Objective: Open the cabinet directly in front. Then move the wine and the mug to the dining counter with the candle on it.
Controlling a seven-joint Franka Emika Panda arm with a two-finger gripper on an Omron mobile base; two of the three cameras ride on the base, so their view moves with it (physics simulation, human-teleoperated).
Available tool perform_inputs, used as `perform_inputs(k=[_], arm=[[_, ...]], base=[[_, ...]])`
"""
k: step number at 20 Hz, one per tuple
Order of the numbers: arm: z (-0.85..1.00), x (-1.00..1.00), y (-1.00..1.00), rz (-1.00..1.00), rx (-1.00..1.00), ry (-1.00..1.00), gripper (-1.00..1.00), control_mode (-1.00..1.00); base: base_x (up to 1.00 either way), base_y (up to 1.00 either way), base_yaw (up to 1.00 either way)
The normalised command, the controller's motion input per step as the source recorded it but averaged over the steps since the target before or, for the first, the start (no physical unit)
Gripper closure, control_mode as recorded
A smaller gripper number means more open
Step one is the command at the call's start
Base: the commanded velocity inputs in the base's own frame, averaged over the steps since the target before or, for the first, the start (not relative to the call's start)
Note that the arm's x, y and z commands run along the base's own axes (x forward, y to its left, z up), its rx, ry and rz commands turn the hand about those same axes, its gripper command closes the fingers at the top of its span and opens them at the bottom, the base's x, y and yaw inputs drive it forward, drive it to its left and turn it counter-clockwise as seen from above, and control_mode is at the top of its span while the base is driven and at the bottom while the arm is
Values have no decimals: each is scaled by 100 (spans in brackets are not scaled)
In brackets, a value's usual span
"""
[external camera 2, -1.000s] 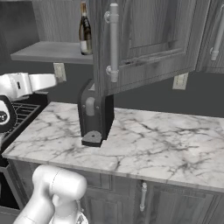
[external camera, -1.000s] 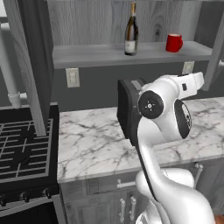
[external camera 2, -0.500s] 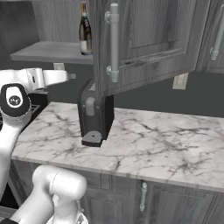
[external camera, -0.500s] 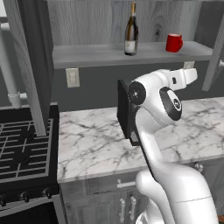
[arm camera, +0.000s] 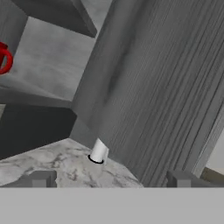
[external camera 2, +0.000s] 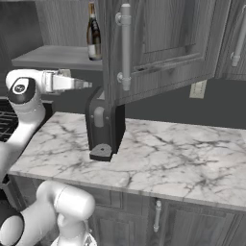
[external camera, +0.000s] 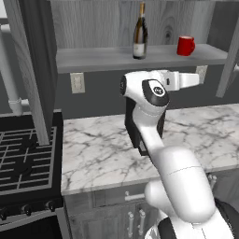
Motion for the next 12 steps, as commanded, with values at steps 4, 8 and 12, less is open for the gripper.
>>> perform_inputs(k=[4,8,12], arm=[[0,38,-30,-22,1,0,-100,-100],[8,40,-65,0,8,0,-100,-100],[4,35,-83,0,8,-2,-100,-100]], base=[[0,0,0],[0,0,0],[0,0,0]])
